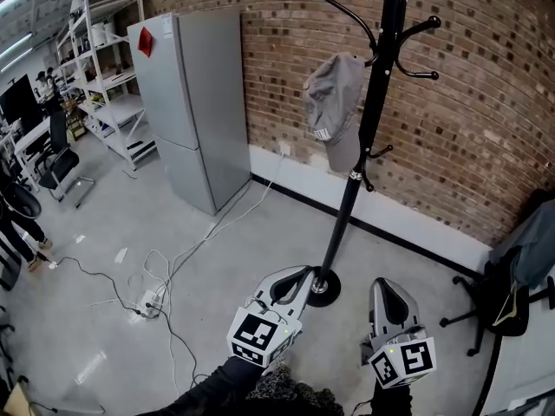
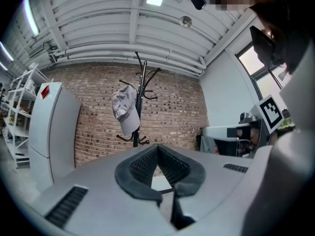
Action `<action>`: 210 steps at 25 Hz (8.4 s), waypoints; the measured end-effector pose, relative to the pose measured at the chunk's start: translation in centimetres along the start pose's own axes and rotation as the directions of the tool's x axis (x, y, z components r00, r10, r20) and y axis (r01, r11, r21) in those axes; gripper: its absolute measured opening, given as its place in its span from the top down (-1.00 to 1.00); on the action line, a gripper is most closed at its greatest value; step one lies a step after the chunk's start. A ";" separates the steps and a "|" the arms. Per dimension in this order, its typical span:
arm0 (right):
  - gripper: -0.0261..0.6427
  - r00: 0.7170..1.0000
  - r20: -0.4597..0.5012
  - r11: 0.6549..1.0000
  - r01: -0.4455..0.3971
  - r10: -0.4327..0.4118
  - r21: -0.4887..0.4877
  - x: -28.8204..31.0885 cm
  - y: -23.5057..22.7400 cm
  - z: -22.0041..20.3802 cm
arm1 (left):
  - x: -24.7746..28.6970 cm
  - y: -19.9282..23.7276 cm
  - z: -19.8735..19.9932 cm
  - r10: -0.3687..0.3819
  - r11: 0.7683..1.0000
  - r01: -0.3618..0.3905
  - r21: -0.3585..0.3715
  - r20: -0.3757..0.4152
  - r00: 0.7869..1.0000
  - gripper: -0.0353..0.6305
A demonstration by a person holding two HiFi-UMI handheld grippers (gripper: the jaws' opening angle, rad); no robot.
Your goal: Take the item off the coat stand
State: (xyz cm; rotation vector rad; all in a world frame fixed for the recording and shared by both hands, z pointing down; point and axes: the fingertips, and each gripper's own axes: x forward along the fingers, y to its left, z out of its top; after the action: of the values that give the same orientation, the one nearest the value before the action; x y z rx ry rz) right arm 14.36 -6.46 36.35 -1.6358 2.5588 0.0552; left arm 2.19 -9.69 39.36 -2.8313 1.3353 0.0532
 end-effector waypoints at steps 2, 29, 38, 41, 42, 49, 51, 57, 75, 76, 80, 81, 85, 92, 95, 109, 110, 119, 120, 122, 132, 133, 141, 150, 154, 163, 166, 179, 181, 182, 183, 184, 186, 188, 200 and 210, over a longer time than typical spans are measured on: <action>0.89 1.000 -0.005 1.000 0.010 -0.010 0.001 1.3 -0.3 -0.3 | 1.2 1.1 -0.1 -0.013 1.000 0.013 -0.002 0.001 1.000 0.87; 0.89 0.996 -0.008 0.996 0.085 -0.086 -0.021 16.1 -5.8 -2.1 | 14.9 11.7 -1.4 -0.108 0.994 0.108 0.019 -0.012 0.994 0.87; 0.89 0.999 -0.004 0.999 0.032 -0.032 -0.029 17.3 -9.0 -1.6 | 17.9 11.2 -0.6 -0.042 0.999 0.041 0.034 0.034 0.999 0.87; 0.89 1.000 -0.006 0.999 0.008 -0.008 -0.033 17.6 -9.8 -1.5 | 19.1 10.8 -0.2 -0.020 0.996 0.016 0.092 0.042 0.999 0.78; 0.89 1.000 -0.007 0.999 -0.001 0.001 -0.034 17.8 -9.9 -1.4 | 19.5 10.8 0.0 -0.003 0.993 -0.002 0.118 0.045 0.999 0.58; 0.89 0.999 -0.012 0.998 -0.040 0.040 -0.045 18.4 -11.2 -1.2 | 23.3 12.2 -1.1 0.181 0.947 -0.180 0.265 0.022 0.983 -0.34; 0.89 0.999 -0.013 0.998 -0.044 0.043 -0.045 18.4 -11.7 -1.1 | 24.6 12.6 -1.5 0.204 0.943 -0.199 0.268 0.010 0.979 -0.39; 0.89 0.999 -0.020 0.998 -0.044 0.043 -0.052 18.1 -12.9 -1.1 | 26.6 14.1 -0.4 0.280 0.921 -0.285 0.265 0.056 0.958 -0.44; 0.89 0.999 0.010 0.998 -0.046 0.047 -0.047 18.7 -13.2 -1.0 | 23.7 16.0 4.4 0.308 0.833 -0.364 0.417 0.199 0.931 0.37; 0.89 0.999 0.015 0.998 -0.045 0.046 -0.045 18.8 -13.2 -0.9 | 23.5 16.5 4.3 0.313 0.835 -0.368 0.409 0.197 0.929 0.49; 0.89 0.998 0.028 0.997 -0.057 0.058 -0.046 19.4 -12.9 -0.5 | 22.5 19.4 5.0 0.376 0.825 -0.434 0.362 0.220 0.900 0.73; 0.89 0.998 0.028 0.997 -0.059 0.060 -0.044 19.5 -12.8 -0.5 | 22.3 20.2 5.4 0.395 0.818 -0.451 0.357 0.222 0.891 0.76; 0.89 0.998 0.028 0.997 -0.063 0.064 -0.045 19.8 -12.4 -0.4 | 21.2 22.4 7.5 0.438 0.791 -0.506 0.343 0.260 0.861 0.81; 0.89 0.997 0.023 0.996 -0.067 0.068 -0.053 20.2 -12.2 -0.4 | 20.8 22.9 8.7 0.440 0.811 -0.518 0.272 0.299 0.846 0.82; 0.89 0.998 0.024 0.997 -0.061 0.062 -0.056 20.1 -12.3 -0.4 | 20.7 23.1 9.2 0.438 0.815 -0.519 0.257 0.312 0.843 0.82; 0.89 0.998 0.037 0.996 -0.047 0.050 -0.074 20.3 -12.5 0.7 | 20.8 25.0 15.1 0.440 0.801 -0.553 0.229 0.400 0.804 0.82; 0.89 0.998 0.038 0.996 -0.047 0.050 -0.075 20.4 -12.4 0.7 | 20.7 25.3 15.6 0.441 0.799 -0.557 0.227 0.409 0.799 0.82; 0.89 0.998 0.038 0.996 -0.057 0.059 -0.070 21.3 -11.6 0.7 | 19.3 27.8 18.9 0.466 0.767 -0.604 0.216 0.458 0.757 0.82; 0.89 0.997 0.037 0.996 -0.059 0.061 -0.068 21.4 -11.5 0.6 | 19.0 28.2 19.1 0.474 0.761 -0.612 0.213 0.462 0.750 0.82; 0.89 0.997 0.036 0.996 -0.062 0.065 -0.065 21.5 -11.3 0.4 | 18.1 28.9 19.5 0.487 0.747 -0.630 0.212 0.470 0.736 0.82; 0.89 0.995 0.040 0.995 -0.085 0.087 -0.053 22.1 -9.7 0.4 | 14.8 30.6 17.6 0.525 0.724 -0.650 0.230 0.428 0.736 0.82; 0.89 0.995 0.039 0.995 -0.088 0.090 -0.053 22.2 -9.6 0.4 | 14.5 30.6 17.3 0.525 0.723 -0.650 0.235 0.425 0.737 0.82; 0.89 0.993 0.034 0.992 -0.113 0.115 -0.047 22.8 -8.5 0.5 | 12.5 30.4 14.1 0.545 0.726 -0.636 0.262 0.345 0.764 0.82; 0.89 0.992 0.045 0.992 -0.117 0.119 -0.050 23.1 -7.3 0.2 | 9.9 29.6 8.9 0.567 0.736 -0.619 0.275 0.251 0.785 0.82; 0.89 0.994 0.044 0.994 -0.096 0.098 -0.046 23.4 -7.9 0.3 | 9.5 28.8 6.2 0.571 0.757 -0.603 0.252 0.195 0.797 0.82; 0.89 0.997 0.015 0.995 -0.072 0.073 -0.074 24.1 -8.2 -0.5 | 9.0 26.6 2.3 0.542 0.812 -0.549 0.197 0.093 0.835 0.82; 0.89 0.996 -0.024 0.991 -0.083 0.081 -0.105 24.5 -7.9 -1.4 | 9.0 25.8 1.2 0.525 0.834 -0.529 0.156 0.064 0.848 0.82; 0.89 0.994 -0.046 0.990 -0.099 0.094 -0.099 25.4 -6.5 -2.7 | 8.1 24.8 0.0 0.518 0.845 -0.517 0.136 0.030 0.855 0.82; 0.89 0.993 -0.052 0.990 -0.112 0.108 -0.088 25.4 -6.3 -2.9 | 8.3 24.7 0.1 0.514 0.847 -0.514 0.139 0.035 0.857 0.82; 0.89 0.992 -0.052 0.989 -0.116 0.112 -0.088 25.4 -6.2 -2.9 | 8.4 24.6 0.2 0.512 0.848 -0.512 0.139 0.038 0.858 0.82; 0.89 0.992 -0.052 0.989 -0.119 0.114 -0.091 25.4 -6.1 -2.9 | 8.5 24.5 0.4 0.510 0.849 -0.510 0.139 0.041 0.859 0.82; 0.89 0.992 -0.052 0.988 -0.122 0.117 -0.094 25.3 -5.9 -2.9 | 8.5 24.4 0.5 0.508 0.850 -0.509 0.138 0.045 0.860 0.82; 0.89 0.991 -0.051 0.987 -0.128 0.123 -0.098 25.2 -5.6 -2.8 | 8.6 24.2 0.8 0.504 0.851 -0.506 0.138 0.053 0.862 0.82; 0.90 0.991 -0.047 0.986 -0.128 0.124 -0.103 25.0 -5.4 -2.7 | 8.6 24.1 1.1 0.501 0.852 -0.504 0.143 0.061 0.864 0.82; 0.90 0.994 -0.040 0.987 -0.103 0.099 -0.120 24.6 -6.3 -2.5 | 9.2 23.6 1.4 0.487 0.855 -0.492 0.164 0.073 0.870 0.82; 0.90 0.993 -0.038 0.984 -0.112 0.108 -0.136 24.6 -6.3 -2.3 | 9.5 23.5 1.1 0.483 0.858 -0.486 0.165 0.063 0.874 0.82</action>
State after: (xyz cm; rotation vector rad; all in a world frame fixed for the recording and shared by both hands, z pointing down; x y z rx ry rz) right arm 9.68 -31.56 36.15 -1.5479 2.7225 0.2227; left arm -9.98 -31.93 38.05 -2.2783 1.9083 -0.0333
